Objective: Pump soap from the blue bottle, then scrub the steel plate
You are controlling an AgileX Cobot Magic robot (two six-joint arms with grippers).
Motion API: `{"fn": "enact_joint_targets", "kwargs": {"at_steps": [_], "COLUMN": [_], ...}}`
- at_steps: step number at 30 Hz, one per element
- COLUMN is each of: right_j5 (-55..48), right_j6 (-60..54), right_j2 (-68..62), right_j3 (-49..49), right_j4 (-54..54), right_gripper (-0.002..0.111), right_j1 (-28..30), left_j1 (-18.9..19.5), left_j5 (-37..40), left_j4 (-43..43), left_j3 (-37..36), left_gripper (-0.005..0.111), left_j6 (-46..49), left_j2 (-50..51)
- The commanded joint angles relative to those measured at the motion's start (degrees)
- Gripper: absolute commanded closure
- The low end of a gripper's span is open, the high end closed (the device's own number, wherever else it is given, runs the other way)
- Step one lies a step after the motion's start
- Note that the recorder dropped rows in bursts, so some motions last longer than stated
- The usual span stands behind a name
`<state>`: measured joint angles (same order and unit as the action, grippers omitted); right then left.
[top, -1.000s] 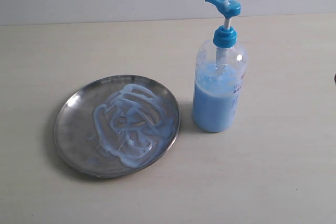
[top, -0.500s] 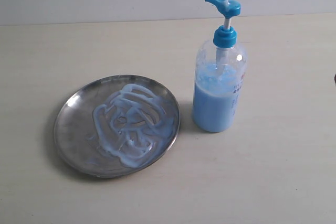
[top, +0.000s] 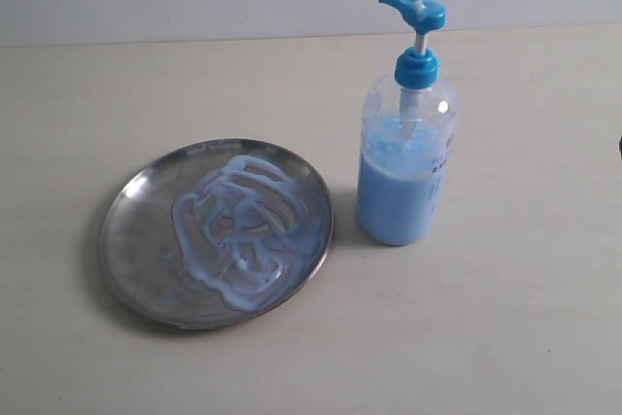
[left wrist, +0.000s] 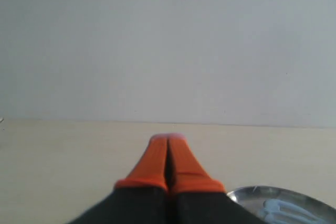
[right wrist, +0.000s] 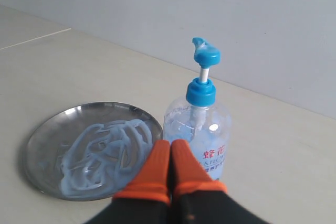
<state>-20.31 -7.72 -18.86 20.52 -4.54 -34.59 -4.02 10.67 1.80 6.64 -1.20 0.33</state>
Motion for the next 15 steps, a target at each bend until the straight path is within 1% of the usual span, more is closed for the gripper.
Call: {"fn": "enact_joint_targets", "kwargs": {"at_steps": [1, 7, 15], "right_j5": [0.4, 0.4, 0.4], "right_j6": [0.2, 0.2, 0.2], "right_j2": [0.1, 0.1, 0.1], "right_j3": [-0.1, -0.1, -0.1], "right_j4": [0.0, 0.0, 0.0], "right_gripper": [0.108, 0.108, 0.108], "right_j1": [0.0, 0.0, 0.0], "left_j1": [0.1, 0.1, 0.1], "left_j5": [-0.4, -0.1, 6.2], "left_j4": [-1.8, -1.8, -3.1], "left_j3": [-3.1, -6.6, -6.6], "left_gripper": [0.107, 0.107, 0.107], "left_j6": [-2.7, -3.9, -3.8], "left_j2": [-0.3, -0.3, -0.3]}}
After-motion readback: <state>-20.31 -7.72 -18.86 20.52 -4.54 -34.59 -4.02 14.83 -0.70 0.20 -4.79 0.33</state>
